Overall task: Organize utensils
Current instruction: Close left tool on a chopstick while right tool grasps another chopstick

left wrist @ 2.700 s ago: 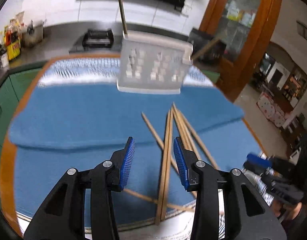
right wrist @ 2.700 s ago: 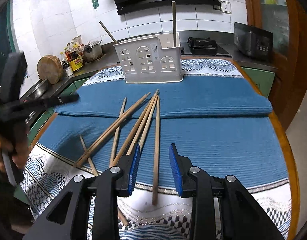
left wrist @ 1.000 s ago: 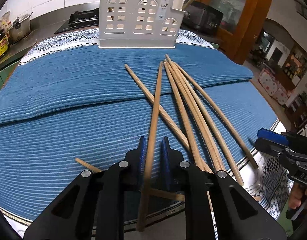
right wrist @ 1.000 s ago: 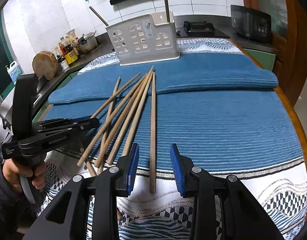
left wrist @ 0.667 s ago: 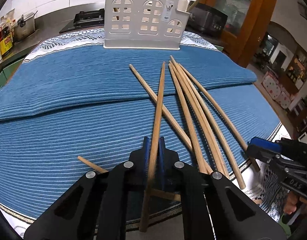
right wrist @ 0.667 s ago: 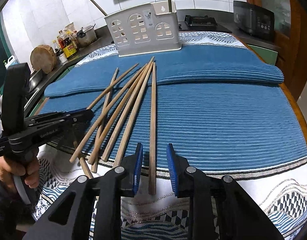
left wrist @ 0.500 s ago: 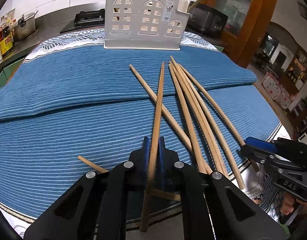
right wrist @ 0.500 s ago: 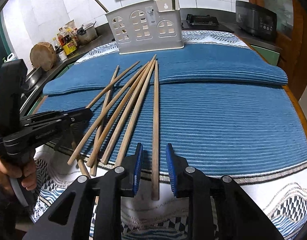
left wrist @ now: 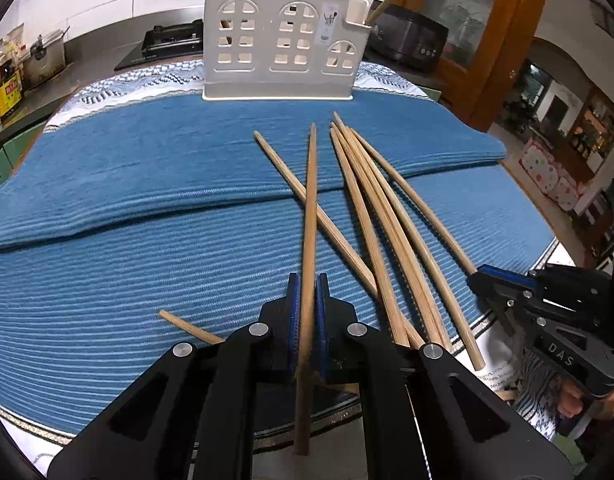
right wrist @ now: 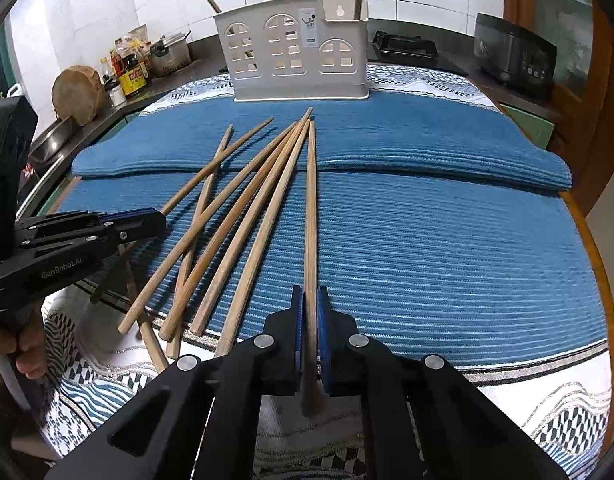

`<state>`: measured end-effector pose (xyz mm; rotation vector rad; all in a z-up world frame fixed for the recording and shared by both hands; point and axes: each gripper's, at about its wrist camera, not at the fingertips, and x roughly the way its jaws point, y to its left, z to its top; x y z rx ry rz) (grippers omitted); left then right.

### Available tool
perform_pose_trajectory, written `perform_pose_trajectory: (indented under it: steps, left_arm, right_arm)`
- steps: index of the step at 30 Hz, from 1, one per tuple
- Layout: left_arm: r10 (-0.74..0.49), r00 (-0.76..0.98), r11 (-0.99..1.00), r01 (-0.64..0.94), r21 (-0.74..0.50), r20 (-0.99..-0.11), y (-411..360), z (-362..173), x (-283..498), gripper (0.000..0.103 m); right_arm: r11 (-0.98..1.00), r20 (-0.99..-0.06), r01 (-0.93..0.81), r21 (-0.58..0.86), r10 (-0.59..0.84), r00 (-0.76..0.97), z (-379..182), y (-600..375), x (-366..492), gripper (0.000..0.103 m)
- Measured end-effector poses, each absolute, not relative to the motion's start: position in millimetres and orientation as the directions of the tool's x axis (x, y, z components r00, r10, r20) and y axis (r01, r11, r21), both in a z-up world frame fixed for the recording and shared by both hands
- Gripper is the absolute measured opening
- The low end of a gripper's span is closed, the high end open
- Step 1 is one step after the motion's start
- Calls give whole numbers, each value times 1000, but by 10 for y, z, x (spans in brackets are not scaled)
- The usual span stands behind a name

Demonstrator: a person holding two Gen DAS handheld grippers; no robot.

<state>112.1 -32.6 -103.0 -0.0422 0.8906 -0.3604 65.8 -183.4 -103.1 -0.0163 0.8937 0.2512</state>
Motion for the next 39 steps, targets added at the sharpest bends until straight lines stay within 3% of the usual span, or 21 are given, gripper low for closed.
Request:
perform_pose_trajectory:
  steps: [10,23,39]
  left_arm:
    - [-315,565,944,273,-187,-763,-324,-1069,1127,7]
    - [-320,599,942,281,-181,-734,-298,-862,1048,6]
    - [-312,563,945,267,-188,-766,-296,-1068,1105,9]
  right_arm:
    - [972,-771,-221,85,205,603,-1037,-1819,653,7]
    - [972,-646,-223,72,216,732,-442,-1902,412,7]
    - [971,-611,-229,68,223,760,-255,-1910,408,7]
